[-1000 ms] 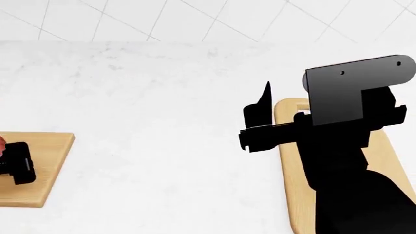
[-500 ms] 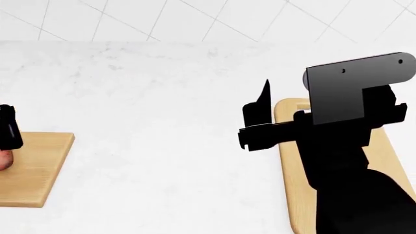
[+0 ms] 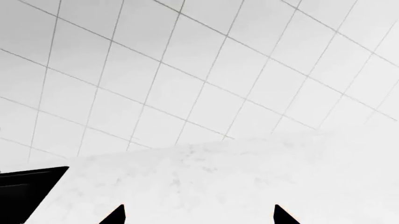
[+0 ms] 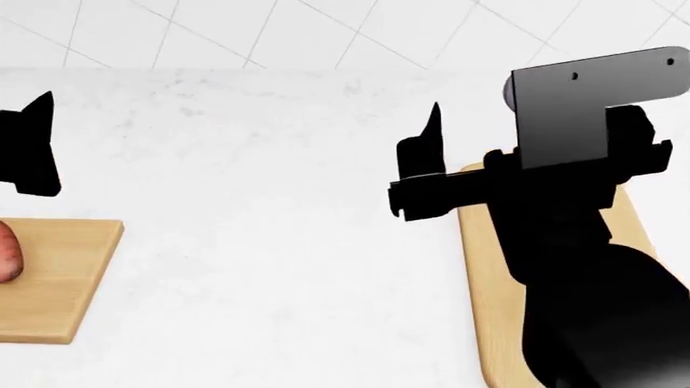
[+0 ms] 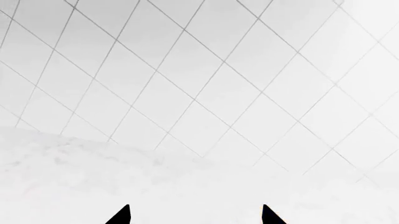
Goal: Place the cherry and the sweet potato on separate cutting boards.
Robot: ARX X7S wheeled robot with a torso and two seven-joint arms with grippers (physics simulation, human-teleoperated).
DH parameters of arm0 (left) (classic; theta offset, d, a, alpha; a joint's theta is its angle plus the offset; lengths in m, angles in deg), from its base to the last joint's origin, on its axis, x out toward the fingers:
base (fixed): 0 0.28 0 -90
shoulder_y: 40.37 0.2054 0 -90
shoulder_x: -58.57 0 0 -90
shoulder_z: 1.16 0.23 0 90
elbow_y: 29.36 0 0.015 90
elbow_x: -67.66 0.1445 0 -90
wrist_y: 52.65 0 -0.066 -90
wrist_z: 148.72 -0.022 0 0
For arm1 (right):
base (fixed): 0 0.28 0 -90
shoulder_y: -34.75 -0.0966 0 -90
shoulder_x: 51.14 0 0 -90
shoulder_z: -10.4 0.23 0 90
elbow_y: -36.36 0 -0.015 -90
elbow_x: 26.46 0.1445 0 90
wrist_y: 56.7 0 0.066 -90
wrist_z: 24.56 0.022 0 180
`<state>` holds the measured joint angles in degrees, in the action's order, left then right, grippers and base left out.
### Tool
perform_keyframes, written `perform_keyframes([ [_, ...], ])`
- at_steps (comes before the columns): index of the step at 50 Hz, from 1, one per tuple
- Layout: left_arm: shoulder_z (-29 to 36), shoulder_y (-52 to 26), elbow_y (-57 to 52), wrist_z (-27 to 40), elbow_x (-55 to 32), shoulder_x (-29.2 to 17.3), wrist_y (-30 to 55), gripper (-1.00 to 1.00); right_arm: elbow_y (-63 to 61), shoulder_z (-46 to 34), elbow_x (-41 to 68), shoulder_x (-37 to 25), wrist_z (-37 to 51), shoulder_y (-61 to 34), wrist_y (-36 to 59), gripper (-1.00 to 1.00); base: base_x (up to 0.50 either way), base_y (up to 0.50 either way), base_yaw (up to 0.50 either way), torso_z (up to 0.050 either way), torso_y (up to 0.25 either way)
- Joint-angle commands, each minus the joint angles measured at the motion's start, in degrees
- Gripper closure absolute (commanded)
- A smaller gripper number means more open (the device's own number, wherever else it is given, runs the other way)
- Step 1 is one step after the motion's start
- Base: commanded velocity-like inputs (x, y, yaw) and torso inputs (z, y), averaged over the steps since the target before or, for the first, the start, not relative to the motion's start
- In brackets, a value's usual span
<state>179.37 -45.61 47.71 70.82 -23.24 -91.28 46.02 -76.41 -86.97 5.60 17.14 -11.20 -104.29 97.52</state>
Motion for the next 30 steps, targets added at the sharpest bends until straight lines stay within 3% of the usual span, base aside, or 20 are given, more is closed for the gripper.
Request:
perform_keyframes([
  [1,-0.83,-4.36,-2.27,0.2,0.4,1.23,4.06,-1.0,0.36,1.87,1.44,0.35,0.38,-1.95,1.53,-1.0,0.0,0.0,0.0,0.0,0.0],
  [13,-1.75,-9.14,1.3,-2.79,-2.14,3.82,9.4,-1.0,7.07,-0.36,1.74,0.58,-2.09,-11.92,3.15,-1.0,0.0,0.0,0.0,0.0,0.0],
  [20,-2.37,-11.31,9.68,-7.71,-1.04,9.17,10.32,-1.0,14.19,-3.46,-0.38,1.38,-4.22,-17.49,0.14,-1.0,0.0,0.0,0.0,0.0,0.0],
  [30,-2.85,-16.27,24.25,-13.6,0.77,18.57,12.8,-1.0,15.59,-6.21,-1.66,0.21,-8.1,-17.62,-5.71,-1.0,0.0,0.0,0.0,0.0,0.0],
])
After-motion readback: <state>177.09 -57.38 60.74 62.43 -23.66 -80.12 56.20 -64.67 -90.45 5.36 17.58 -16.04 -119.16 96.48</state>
